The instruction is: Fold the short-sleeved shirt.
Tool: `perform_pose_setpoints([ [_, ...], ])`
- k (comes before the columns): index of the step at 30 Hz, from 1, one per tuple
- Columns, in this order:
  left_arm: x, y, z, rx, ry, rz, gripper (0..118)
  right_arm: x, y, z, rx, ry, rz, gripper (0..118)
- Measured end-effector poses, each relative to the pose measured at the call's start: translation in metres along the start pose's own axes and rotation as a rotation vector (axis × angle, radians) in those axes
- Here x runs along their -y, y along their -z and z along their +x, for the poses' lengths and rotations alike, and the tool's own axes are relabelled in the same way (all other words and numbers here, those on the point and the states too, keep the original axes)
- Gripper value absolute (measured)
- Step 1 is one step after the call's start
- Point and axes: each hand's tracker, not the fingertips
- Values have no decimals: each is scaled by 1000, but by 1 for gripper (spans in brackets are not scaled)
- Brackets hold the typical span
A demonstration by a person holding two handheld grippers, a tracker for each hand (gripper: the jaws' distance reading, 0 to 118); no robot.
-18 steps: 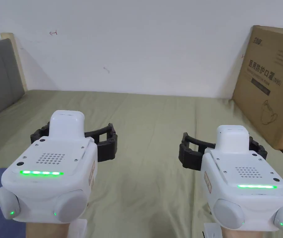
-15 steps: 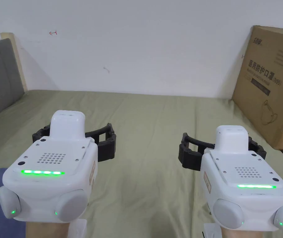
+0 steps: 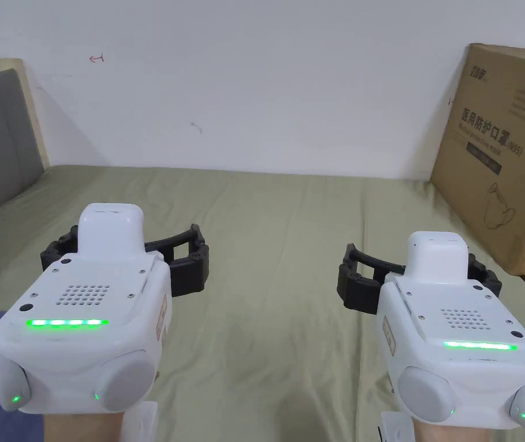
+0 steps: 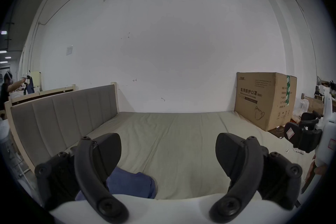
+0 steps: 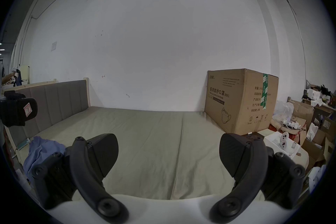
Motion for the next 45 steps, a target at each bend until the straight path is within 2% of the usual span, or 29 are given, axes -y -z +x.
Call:
perform_pose_setpoints([
  [6,1,1,1,16,6,-17,113,0,0,1,2,6,0,112],
  [13,0,0,2,13,15,-16,113,0,-1,1,6,7,10,112],
  [19,1,0,1,9,14,-14,113,1,-1,4,-2,51,12,112],
  [28,0,0,-3,16,-12,-30,112,1,0,4,-6,27,0,112],
  [30,-1,-1,-2,23,-8,-35,102,1,-1,3,-15,18,2,104],
  [31,-2,-1,-1,25,-5,-34,83,1,-1,2,-21,14,3,86],
  [32,-2,-2,-1,30,0,-30,83,1,-3,1,-24,11,6,86],
  [33,-2,-3,0,30,5,-23,77,1,-4,0,-22,6,8,79],
  [34,-2,-4,2,22,17,-20,64,0,-4,-1,-18,0,12,62],
  [35,-2,-4,3,12,28,-18,48,0,-2,-2,-10,0,12,38],
  [36,-2,-3,4,6,33,-18,37,0,-2,-2,-6,2,8,25],
  [38,-1,-4,3,16,23,-17,9,0,-2,1,-45,33,-3,14],
  [39,-1,-4,3,11,20,-15,0,0,-2,2,-43,34,3,5],
  [40,0,-4,3,2,18,-9,0,0,-3,1,-30,27,8,0],
  [45,0,-4,1,40,5,-14,0,0,-3,0,-46,2,8,0],
])
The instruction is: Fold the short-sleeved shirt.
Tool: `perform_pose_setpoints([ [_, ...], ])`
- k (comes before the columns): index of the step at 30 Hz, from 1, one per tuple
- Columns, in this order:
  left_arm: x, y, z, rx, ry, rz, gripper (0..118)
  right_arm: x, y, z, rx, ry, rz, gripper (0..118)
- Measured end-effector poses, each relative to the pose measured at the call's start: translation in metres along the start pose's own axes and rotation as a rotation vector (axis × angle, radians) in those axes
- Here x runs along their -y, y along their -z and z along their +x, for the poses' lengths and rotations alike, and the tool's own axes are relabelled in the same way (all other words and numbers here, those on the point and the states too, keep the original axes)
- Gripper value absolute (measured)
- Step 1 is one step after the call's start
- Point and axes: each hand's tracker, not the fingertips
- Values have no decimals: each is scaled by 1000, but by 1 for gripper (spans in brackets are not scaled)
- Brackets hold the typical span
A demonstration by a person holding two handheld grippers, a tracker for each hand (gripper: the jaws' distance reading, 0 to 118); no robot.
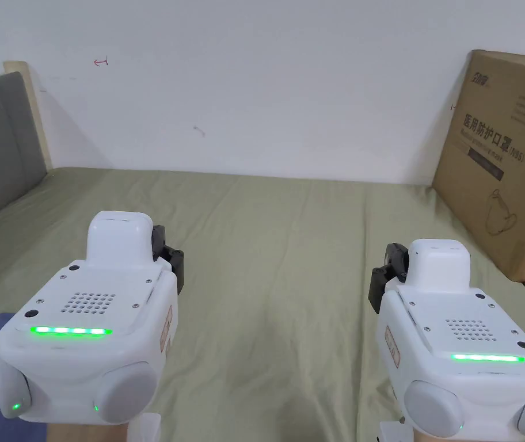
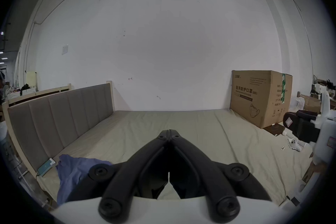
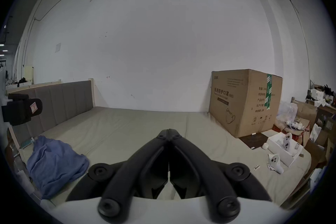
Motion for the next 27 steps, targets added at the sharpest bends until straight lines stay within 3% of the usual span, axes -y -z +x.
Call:
perform_pose_setpoints([
  [11,-8,-8,-13,-35,8,2,0,-5,6,-16,-40,-7,-3,0],
  [18,-13,-38,-65,-208,13,-12,0,-12,25,-68,-224,8,-26,0],
  [27,-9,-85,-132,-416,-23,-69,0,-12,29,-169,-507,-52,-75,0],
])
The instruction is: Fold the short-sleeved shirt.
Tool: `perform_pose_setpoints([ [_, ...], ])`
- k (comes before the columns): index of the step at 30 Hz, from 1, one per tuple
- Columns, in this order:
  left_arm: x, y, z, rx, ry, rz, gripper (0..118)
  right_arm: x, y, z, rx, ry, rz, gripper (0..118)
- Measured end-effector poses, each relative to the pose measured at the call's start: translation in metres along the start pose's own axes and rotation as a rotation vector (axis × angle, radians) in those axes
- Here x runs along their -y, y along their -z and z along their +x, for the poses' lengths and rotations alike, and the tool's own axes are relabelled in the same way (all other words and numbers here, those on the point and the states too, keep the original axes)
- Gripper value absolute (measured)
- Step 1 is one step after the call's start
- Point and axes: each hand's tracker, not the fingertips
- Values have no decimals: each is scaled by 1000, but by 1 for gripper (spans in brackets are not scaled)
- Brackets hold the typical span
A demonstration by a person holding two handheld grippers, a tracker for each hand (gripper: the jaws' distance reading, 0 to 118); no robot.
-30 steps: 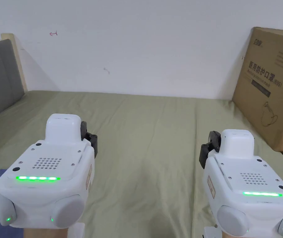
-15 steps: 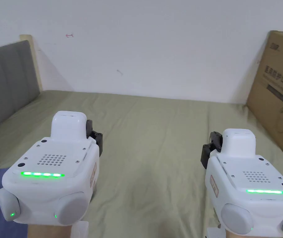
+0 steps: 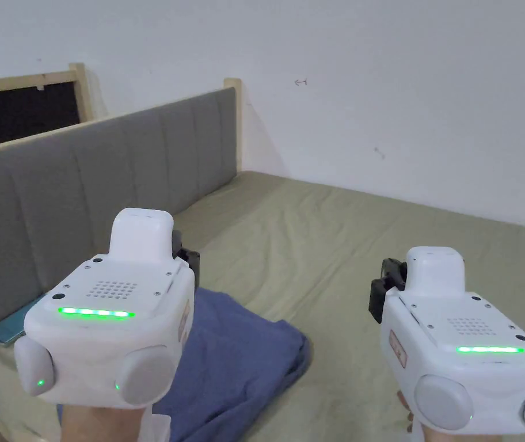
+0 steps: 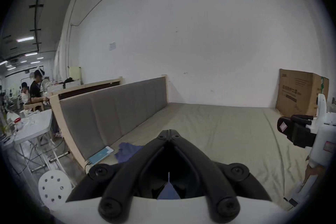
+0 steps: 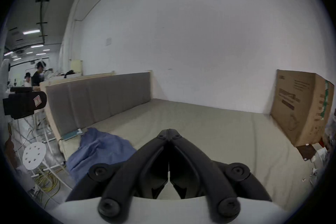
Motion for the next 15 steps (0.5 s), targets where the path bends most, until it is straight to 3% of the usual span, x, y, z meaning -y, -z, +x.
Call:
perform_pose_setpoints([
  [8,18,21,-15,-13,8,-96,0,6,9,-25,-64,7,-36,0],
  [15,82,118,-5,57,-34,-472,2,27,16,-8,-34,30,-112,0],
])
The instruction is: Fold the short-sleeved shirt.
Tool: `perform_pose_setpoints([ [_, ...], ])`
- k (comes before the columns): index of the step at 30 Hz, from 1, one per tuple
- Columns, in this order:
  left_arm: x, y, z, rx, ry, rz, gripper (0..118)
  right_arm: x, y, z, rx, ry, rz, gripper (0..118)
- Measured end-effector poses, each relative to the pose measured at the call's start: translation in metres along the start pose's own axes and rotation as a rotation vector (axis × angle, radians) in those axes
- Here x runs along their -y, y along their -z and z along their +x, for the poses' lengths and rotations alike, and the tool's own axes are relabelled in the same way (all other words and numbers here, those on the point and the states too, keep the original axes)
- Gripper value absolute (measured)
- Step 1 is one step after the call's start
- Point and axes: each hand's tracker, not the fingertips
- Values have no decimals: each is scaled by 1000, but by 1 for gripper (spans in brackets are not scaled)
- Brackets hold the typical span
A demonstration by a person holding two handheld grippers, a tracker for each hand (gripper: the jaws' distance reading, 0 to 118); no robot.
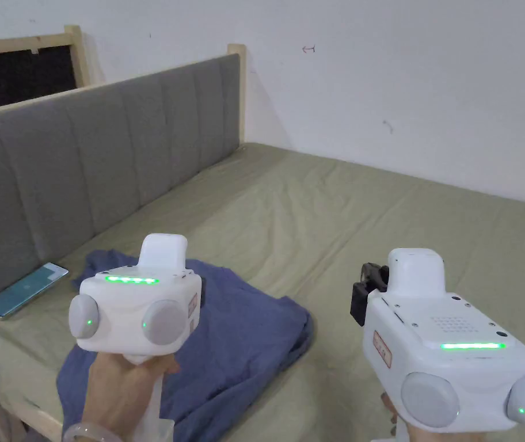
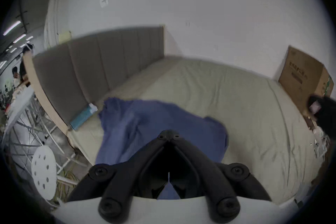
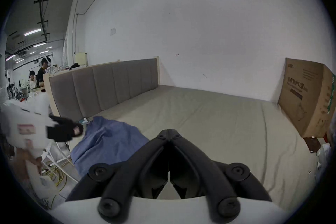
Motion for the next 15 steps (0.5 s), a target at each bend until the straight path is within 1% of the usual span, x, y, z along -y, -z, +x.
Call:
perform_pose_setpoints([
  [1,4,16,2,11,2,-47,21,4,3,3,7,5,-13,0],
  [2,9,28,2,46,-9,-61,43,7,5,5,16,8,-25,0],
  [4,19,52,7,76,-17,-136,92,13,9,10,28,13,-47,0],
  [5,23,62,9,85,-26,-168,92,15,11,12,36,14,-58,0],
  [6,27,73,11,83,-24,-209,96,17,14,14,43,15,-71,0],
  [8,36,86,13,80,-29,-236,108,21,19,17,52,18,-95,0],
  [15,64,139,21,77,4,-379,108,35,39,20,76,12,-162,0],
])
